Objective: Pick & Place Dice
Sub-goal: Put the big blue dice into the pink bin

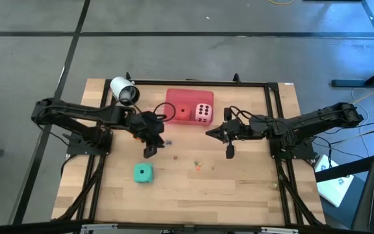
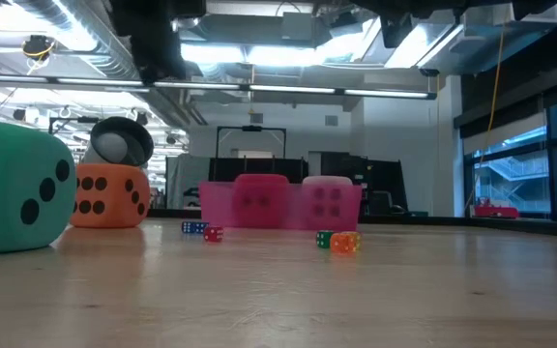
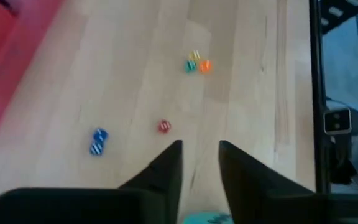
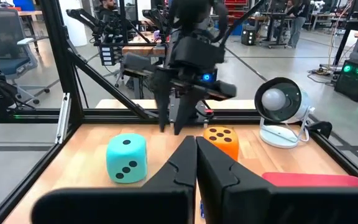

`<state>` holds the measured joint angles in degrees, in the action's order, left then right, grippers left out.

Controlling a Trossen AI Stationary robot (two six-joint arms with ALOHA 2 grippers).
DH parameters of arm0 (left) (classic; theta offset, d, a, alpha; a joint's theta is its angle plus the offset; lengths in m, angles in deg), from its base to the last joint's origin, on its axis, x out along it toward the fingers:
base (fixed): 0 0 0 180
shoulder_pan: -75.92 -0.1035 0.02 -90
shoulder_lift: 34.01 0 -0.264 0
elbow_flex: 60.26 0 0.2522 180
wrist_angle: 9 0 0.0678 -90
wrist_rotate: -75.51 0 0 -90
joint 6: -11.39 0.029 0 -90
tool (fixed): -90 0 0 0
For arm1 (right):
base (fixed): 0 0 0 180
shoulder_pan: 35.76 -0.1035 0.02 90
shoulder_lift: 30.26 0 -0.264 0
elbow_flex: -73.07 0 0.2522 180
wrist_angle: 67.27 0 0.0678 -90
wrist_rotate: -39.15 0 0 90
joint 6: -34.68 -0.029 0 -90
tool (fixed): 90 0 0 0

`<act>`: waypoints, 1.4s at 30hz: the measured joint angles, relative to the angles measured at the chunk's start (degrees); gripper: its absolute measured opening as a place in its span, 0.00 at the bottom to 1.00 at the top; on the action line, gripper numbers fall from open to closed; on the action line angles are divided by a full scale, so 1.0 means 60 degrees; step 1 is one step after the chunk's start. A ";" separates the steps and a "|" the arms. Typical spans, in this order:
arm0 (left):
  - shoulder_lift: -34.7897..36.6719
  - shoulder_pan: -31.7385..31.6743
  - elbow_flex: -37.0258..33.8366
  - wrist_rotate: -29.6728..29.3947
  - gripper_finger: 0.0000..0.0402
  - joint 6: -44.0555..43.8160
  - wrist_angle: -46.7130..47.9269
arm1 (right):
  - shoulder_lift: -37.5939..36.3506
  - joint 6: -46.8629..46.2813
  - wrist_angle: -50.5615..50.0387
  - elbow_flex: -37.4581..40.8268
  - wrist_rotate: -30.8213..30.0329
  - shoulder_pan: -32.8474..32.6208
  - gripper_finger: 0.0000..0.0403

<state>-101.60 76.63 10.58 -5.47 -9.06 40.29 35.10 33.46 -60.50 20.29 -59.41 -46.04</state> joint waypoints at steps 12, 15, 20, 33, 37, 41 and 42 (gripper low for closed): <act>-0.0015 0.0179 -0.0004 -0.0148 0.58 0.0693 -0.0253 | 0.0000 0.0043 -0.0025 0.0000 0.0000 0.0000 0.01; -0.0018 0.0182 -0.0004 -0.0120 0.58 0.0734 -0.0521 | 0.0000 0.0071 -0.0025 0.0000 0.0000 0.0000 0.01; -0.0018 0.0190 -0.0004 -0.0085 0.58 0.0698 -0.0997 | 0.0000 0.0064 -0.0042 0.0000 0.0000 0.0000 0.03; -0.0051 0.0187 -0.0004 -0.0367 0.61 0.0339 -0.1837 | 0.0000 0.0036 -0.0076 -0.0004 0.0000 0.0000 0.02; -0.0051 0.0190 -0.0004 0.0286 0.69 0.0260 -0.1833 | 0.0000 -0.0007 -0.0193 -0.0004 0.0004 0.0000 0.02; -0.0051 0.0190 -0.0004 0.0710 0.81 0.0098 -0.1843 | 0.0000 -0.0009 -0.0233 -0.0004 0.0004 0.0000 0.01; -0.0051 0.0190 -0.0004 0.0824 0.84 0.0024 -0.1871 | 0.0000 -0.0009 -0.0237 -0.0004 0.0004 0.0000 0.01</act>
<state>-101.91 77.77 10.56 -0.52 -8.92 29.06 35.10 33.41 -61.92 20.26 -59.39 -46.04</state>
